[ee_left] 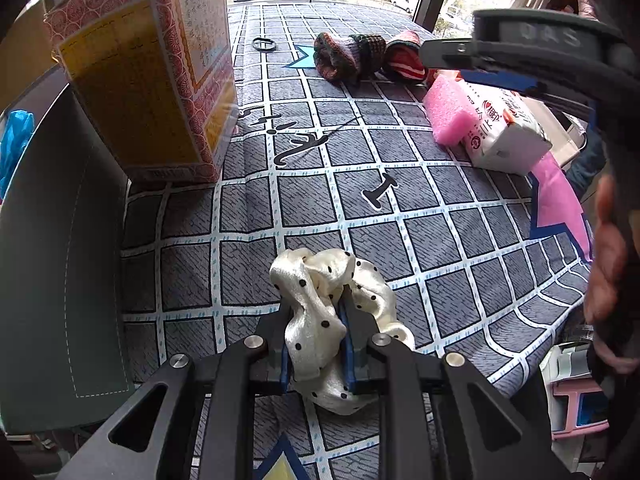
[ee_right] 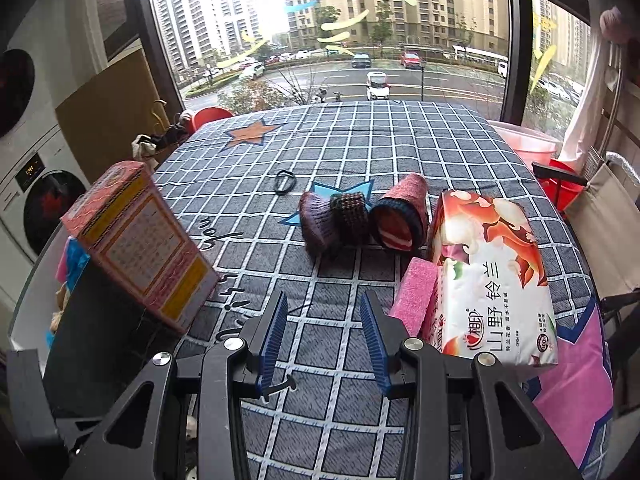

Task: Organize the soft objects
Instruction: 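Grasp the purple-green knitted hat with the right gripper while left gripper holds the polka-dot fabric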

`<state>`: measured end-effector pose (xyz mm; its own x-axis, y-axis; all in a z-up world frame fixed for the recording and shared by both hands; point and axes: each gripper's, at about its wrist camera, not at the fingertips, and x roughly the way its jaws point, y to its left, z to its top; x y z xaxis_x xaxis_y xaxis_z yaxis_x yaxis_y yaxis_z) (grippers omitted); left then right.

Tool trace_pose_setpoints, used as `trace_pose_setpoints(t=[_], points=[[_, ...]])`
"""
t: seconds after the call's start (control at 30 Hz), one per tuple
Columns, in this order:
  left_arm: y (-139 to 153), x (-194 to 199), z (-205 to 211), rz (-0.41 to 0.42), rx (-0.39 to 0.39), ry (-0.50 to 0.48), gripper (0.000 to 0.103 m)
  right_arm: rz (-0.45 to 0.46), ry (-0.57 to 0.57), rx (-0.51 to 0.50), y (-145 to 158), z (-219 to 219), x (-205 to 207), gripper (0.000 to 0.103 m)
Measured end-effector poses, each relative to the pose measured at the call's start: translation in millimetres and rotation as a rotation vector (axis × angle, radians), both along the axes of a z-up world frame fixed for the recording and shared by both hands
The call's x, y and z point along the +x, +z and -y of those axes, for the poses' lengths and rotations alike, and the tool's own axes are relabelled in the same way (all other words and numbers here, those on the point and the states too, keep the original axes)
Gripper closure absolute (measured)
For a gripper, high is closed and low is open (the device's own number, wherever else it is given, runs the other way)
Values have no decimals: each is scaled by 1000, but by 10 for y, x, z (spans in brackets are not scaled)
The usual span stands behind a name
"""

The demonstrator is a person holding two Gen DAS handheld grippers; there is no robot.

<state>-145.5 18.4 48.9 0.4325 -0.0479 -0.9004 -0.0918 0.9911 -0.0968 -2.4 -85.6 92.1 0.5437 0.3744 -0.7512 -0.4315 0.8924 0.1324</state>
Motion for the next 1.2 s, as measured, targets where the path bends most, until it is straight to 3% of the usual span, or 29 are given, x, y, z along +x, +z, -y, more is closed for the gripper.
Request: trace_pose_setpoints(t=[0.1,0.27,0.43,0.47,0.53,0.57,0.6,0.63,0.7,0.77,0.9,0.97,1.07,1.2], points=[[9,-15,-13,5,-12,-5,81,-9,21,42,113,-26,92,62],[11,-8,-5,7,-10,-18,81,99,151,-99,269,-495,404,61],[5,-7,-11,9,-21,-28,81,15,189,-209,-93,-875,926,58],[4,-8,-7,9,-20,-31,81,0,188,-239,-187,-945,1009,54],[2,-8,0,9,-18,-34,81,-44,179,-312,-399,-1031,1157,9],[1,-8,-1,9,-19,-34,81,-56,176,-338,-494,-1059,1198,10],[1,-7,-5,9,-21,-35,81,-57,182,-340,-541,-1059,1200,18],[2,-7,-11,9,-23,-35,81,-45,191,-338,-568,-1057,1175,43],[3,-1,-19,8,-21,-36,81,-28,175,-331,-527,-1004,1110,55],[4,3,-15,8,-11,-39,81,-63,189,-234,-418,-908,990,66],[7,4,-7,7,-3,-33,80,-40,232,-138,-147,-714,524,68],[13,12,12,4,-4,-27,81,-4,251,-95,12,-552,212,83],[11,14,10,3,-1,-18,81,43,240,-61,198,-207,-192,83],[8,14,13,3,2,-7,81,11,238,-84,170,105,-500,83]])
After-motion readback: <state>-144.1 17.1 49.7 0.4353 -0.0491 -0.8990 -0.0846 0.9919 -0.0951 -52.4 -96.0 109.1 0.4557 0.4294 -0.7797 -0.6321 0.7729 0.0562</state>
